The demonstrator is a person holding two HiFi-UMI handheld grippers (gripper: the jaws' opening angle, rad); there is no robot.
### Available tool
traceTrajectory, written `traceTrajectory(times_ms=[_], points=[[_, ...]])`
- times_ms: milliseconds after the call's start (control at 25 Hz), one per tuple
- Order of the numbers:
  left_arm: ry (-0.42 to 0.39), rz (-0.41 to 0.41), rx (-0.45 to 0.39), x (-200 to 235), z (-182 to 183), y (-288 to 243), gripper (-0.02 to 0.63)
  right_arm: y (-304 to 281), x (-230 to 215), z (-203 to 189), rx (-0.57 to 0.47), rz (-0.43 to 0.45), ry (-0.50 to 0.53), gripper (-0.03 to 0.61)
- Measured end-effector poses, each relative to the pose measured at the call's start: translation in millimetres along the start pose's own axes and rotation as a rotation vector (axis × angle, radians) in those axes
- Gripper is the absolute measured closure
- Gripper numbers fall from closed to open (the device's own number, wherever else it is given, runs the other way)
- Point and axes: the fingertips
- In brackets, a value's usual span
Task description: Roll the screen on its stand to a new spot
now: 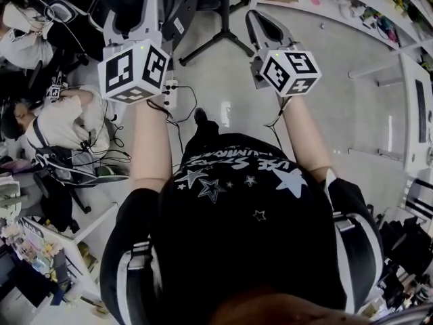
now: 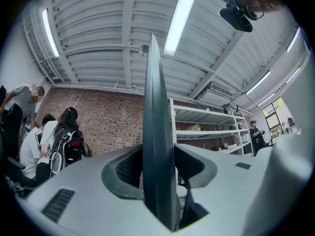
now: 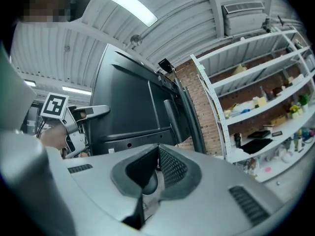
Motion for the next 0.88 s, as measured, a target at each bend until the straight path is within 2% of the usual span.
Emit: traceTrajectory(times_ms=[400,880], points=[[-0.015,-0.013,-0.012,-57,10,46,0.405,60,8,-8,-0.004,0.003,-0.033,0.571],[-0.023,-0.012,-0.004,-77,13,72,0.408,107,-13,-19,-0.014,-0.069,-0.088,0.571]])
Point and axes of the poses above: the fingertips, and each gripper's own axes: y backward along the fingers, x to its left, z out of its top, and after that the axes turned 13 degrees about z, right-handed
